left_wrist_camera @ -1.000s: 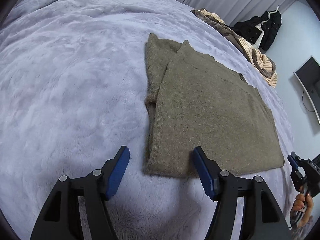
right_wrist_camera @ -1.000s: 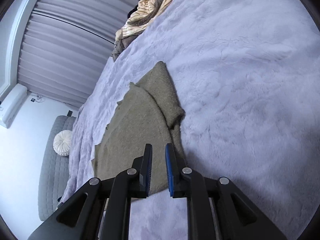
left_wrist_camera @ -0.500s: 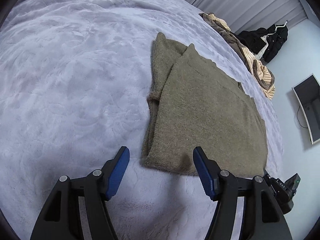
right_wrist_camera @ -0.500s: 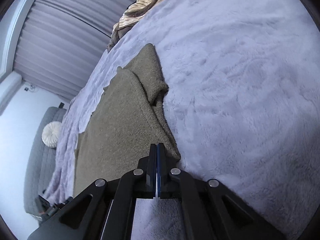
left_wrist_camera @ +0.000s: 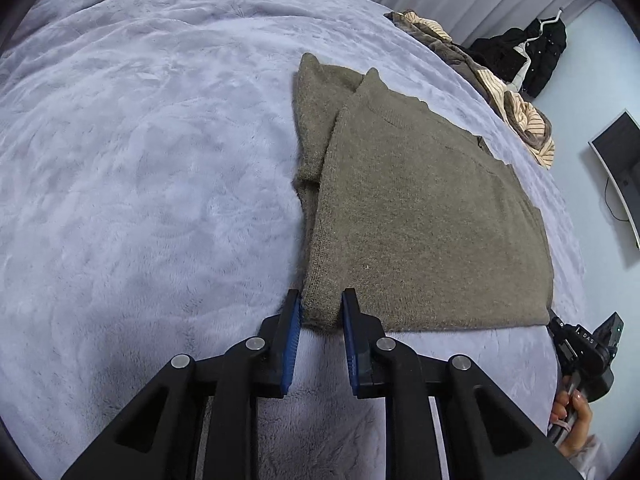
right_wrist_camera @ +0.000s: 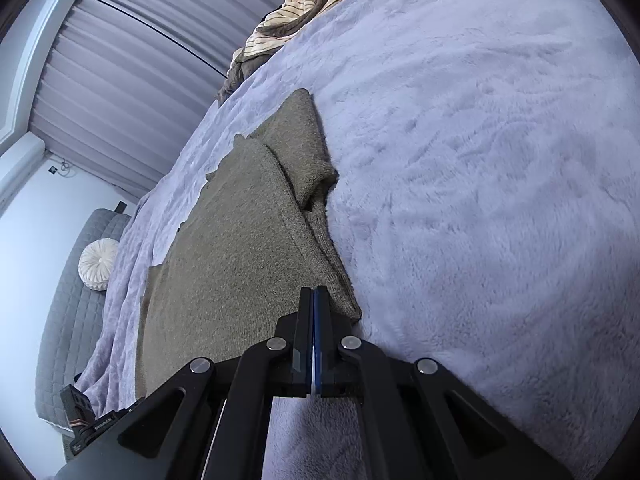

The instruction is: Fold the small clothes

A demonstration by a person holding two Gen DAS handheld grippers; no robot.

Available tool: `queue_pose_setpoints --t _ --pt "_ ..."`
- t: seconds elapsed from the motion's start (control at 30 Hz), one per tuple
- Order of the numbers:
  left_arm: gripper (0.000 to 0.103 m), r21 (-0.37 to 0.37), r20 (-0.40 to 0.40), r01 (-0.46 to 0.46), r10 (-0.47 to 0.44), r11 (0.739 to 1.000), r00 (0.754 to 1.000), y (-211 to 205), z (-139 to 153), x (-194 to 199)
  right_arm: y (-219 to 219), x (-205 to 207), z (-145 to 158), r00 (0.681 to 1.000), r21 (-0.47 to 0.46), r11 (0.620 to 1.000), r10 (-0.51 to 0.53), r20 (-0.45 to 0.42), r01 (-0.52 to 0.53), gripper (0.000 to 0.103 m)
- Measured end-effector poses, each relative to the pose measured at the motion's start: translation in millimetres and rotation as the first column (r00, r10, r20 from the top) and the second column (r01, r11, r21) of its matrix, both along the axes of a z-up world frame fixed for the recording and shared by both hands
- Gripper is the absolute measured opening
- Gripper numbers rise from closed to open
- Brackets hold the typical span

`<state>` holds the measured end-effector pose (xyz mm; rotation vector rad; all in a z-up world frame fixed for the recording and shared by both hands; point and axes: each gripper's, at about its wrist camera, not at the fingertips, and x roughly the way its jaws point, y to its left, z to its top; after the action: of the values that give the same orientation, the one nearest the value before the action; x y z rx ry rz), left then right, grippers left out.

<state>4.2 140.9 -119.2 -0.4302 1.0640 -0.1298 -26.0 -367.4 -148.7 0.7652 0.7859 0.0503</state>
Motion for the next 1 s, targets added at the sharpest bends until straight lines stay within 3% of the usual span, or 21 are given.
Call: queue_pose_setpoints --t 0.53,0.57,0.6,0.63,0.73,0.8,0.87,0.93,1.0 --pt "0.021 0.13 0.022 -0.076 0.074 0.989 0.997 3 18 -36 -2 2 2 1.0 0.001 1.0 0.003 -0.018 -0.003 0.0" --pt "0.028 0.134 0.02 -0.076 0.074 0.988 0.997 3 19 -37 -1 4 4 1.0 0.006 1.0 0.003 -0.026 -0.003 0.0" --pt "0.067 0.14 0.019 -0.079 0.077 0.987 0.997 3 19 -39 -2 5 6 0.999 0.011 1.0 0.003 -0.037 -0.003 0.0" --pt "0.095 0.151 0.033 -0.094 0.09 0.984 0.995 4 22 -42 -2 6 9 0.999 0.013 1.0 0.007 -0.045 -0.007 0.0" --pt "0.096 0.184 0.096 -0.113 0.096 0.976 0.991 4 30 -52 4 5 20 0.997 -0.022 1.0 0.015 -0.07 -0.016 0.004" --pt "0.096 0.196 0.077 -0.104 0.09 0.975 0.993 6 27 -50 8 1 26 0.997 -0.026 0.999 0.024 -0.071 -0.025 0.014" --pt "0.096 0.179 0.049 -0.094 0.086 0.979 0.995 9 22 -49 10 -2 32 0.997 -0.011 0.999 0.036 -0.063 -0.037 0.036" --pt "0.096 0.171 0.022 -0.096 0.094 0.981 0.995 12 17 -48 13 -4 38 0.997 -0.027 0.999 0.039 -0.064 -0.041 0.045" --pt "0.096 0.144 0.018 -0.082 0.081 0.986 0.997 14 19 -43 17 -5 46 0.997 -0.054 0.998 0.04 -0.06 -0.043 0.045"
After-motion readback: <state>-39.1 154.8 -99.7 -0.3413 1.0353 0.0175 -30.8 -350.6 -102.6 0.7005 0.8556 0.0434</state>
